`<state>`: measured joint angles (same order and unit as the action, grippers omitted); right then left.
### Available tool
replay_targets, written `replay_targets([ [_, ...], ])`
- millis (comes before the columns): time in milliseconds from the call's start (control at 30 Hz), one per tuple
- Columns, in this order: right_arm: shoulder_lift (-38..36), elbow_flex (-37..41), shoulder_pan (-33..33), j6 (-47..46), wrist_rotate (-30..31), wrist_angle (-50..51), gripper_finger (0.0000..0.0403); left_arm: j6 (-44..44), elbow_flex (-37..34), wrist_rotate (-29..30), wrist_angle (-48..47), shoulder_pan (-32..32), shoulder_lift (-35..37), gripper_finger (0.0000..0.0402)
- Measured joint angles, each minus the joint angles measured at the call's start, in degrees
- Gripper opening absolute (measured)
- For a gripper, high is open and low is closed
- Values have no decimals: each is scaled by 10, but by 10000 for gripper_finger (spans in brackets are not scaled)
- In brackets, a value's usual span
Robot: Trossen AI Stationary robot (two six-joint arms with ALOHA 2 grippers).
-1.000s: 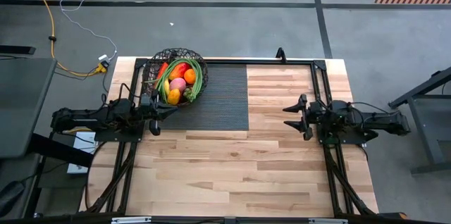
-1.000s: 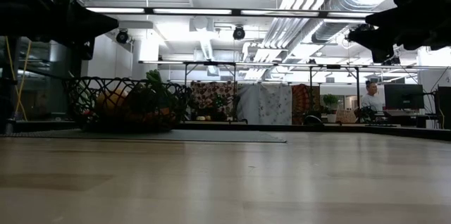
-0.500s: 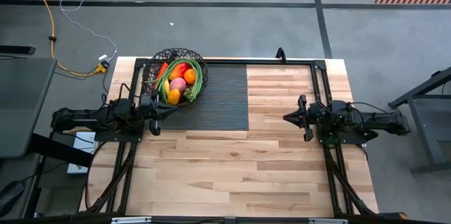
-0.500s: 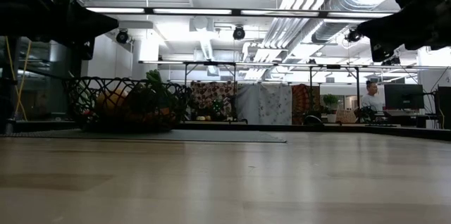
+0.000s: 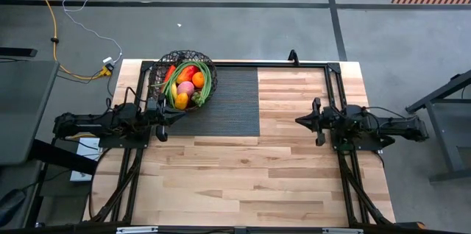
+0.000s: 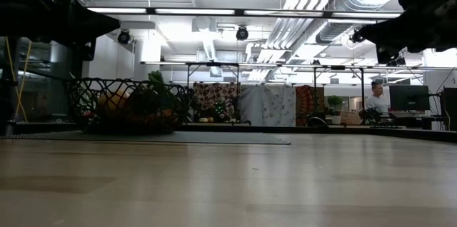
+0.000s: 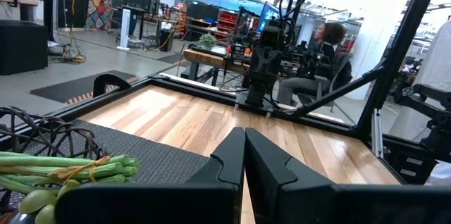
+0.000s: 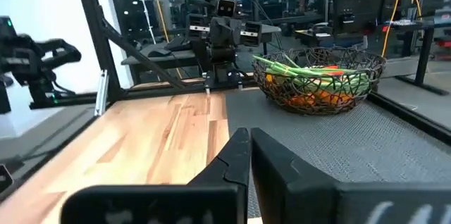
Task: Build produce basket
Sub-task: Return to Home Position
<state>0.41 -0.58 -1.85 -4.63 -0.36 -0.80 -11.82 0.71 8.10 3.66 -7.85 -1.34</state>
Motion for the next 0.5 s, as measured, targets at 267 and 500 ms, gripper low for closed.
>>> replay_targets([
  [267,-1,0,0,-86,2,1,9,0,0,0,0,0,0,1],
  [500,-1,0,0,-134,3,1,9,0,0,0,0,0,0,1],
])
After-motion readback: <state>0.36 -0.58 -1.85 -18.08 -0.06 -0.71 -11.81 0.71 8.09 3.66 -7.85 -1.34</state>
